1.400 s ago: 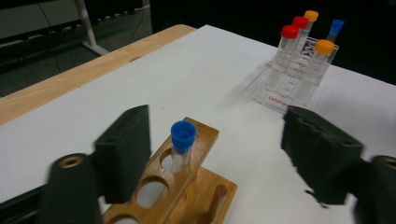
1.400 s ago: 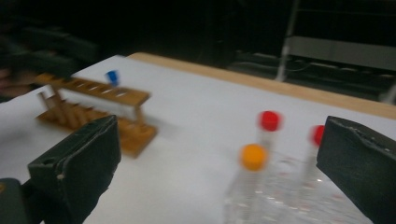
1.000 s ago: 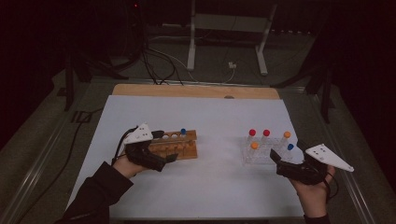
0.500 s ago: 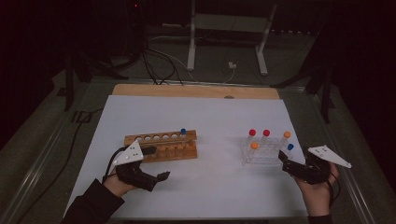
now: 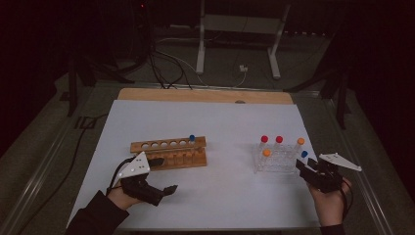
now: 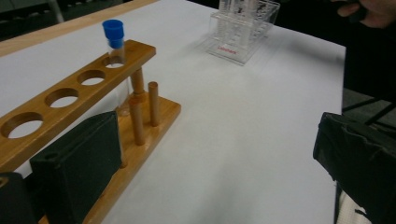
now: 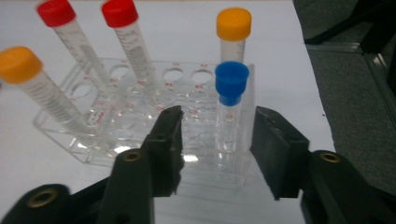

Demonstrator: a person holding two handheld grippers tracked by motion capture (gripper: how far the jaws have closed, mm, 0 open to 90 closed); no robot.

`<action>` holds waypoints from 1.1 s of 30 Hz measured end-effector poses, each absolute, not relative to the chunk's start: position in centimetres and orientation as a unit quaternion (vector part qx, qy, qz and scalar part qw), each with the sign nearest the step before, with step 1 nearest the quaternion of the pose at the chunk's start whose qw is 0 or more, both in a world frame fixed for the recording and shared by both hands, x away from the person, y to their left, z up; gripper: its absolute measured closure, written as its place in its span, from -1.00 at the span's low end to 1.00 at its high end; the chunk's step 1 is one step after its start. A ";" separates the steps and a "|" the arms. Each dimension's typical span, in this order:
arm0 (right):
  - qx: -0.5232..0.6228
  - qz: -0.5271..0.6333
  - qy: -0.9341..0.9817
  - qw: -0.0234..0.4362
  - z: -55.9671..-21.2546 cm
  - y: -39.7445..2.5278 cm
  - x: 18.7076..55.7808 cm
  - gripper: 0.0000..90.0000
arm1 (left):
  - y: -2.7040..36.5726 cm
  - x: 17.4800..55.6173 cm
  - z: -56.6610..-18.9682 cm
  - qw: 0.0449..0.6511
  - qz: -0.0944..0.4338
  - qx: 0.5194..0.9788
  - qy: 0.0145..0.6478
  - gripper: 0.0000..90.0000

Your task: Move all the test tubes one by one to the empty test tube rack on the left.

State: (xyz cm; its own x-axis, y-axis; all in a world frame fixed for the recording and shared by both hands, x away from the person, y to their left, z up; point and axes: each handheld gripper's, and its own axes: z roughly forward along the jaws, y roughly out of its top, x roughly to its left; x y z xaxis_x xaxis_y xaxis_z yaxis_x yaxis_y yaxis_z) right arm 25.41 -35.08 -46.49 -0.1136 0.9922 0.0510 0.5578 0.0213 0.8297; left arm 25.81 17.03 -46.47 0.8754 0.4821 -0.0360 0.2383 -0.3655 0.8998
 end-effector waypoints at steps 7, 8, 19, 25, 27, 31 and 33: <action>0.600 0.356 0.647 0.309 -46.7 -35.0 26.0 0.38 | 17.1 25.9 -46.6 0.520 0.113 0.818 0.219 -0.96; 0.599 0.356 0.646 0.312 -46.7 -35.0 26.1 0.41 | 17.1 25.9 -46.5 0.519 0.115 0.817 0.221 -0.96; 0.601 0.336 0.653 0.316 -47.3 -34.5 27.1 0.63 | 17.3 26.0 -46.5 0.521 0.112 0.816 0.224 -0.96; 0.600 0.326 0.656 0.322 -47.4 -34.3 27.2 0.68 | 17.4 26.0 -46.5 0.523 0.111 0.815 0.223 -0.96; 0.600 0.326 0.656 0.321 -47.3 -34.3 27.2 0.69 | 17.4 26.1 -46.5 0.522 0.109 0.815 0.224 -0.96; 0.599 0.326 0.658 0.319 -47.3 -34.4 27.3 0.71 | 17.3 26.1 -46.6 0.520 0.109 0.816 0.226 -0.96; 0.599 0.326 0.659 0.318 -47.3 -34.4 27.2 0.71 | 17.3 26.1 -46.6 0.519 0.107 0.817 0.225 -0.96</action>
State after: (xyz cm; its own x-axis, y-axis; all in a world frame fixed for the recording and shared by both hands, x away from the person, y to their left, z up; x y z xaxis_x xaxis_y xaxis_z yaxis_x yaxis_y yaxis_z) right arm 27.22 -34.42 -47.28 -0.0804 0.9963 -0.0292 0.5816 0.0706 0.8104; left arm 26.12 17.34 -46.63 0.8755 0.4796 -0.0592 0.2573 -0.3590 0.8971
